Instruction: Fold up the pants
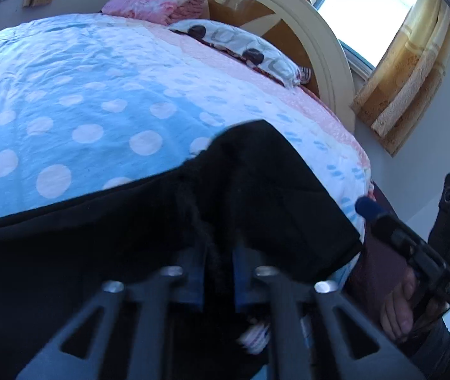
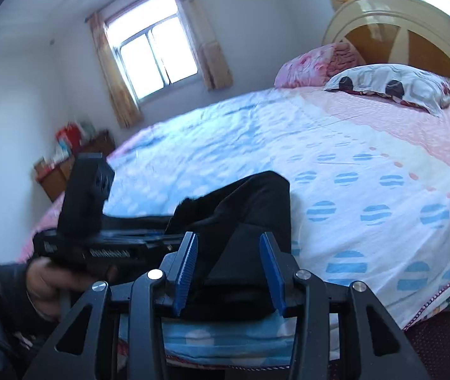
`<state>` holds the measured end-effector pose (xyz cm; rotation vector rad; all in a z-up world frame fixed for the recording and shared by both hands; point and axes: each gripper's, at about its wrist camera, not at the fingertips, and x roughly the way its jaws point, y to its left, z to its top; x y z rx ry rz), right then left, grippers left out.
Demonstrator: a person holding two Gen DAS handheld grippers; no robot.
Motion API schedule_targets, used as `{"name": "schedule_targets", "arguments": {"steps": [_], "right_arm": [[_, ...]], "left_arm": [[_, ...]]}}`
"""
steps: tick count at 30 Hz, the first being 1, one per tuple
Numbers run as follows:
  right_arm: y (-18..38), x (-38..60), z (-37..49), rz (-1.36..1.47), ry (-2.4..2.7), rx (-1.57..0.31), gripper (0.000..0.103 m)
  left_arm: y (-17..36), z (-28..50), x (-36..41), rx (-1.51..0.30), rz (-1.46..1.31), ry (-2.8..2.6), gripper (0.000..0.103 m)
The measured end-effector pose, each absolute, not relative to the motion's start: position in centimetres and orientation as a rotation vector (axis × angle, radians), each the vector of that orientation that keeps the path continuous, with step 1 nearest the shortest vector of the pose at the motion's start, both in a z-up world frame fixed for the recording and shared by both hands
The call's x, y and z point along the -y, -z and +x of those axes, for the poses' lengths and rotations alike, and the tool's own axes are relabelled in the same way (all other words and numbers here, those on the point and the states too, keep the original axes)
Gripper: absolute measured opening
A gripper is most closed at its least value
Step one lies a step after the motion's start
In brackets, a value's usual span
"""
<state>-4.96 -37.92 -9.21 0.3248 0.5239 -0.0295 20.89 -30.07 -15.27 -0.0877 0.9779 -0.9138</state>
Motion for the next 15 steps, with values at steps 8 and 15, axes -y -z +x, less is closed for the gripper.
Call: {"name": "schedule_targets", "arguments": {"steps": [8,15], "right_arm": [[9.4,39.0,-5.3,0.370,0.056,-0.499,0.045],[9.6,37.3,-4.6,0.333,0.020,-0.530,0.045]], "left_arm": [[12.2,20.1,23.1,-0.931,-0.074,0.860,0.012],[13.3,19.8,15.0,-0.977,-0.080,0.735,0.012]]}}
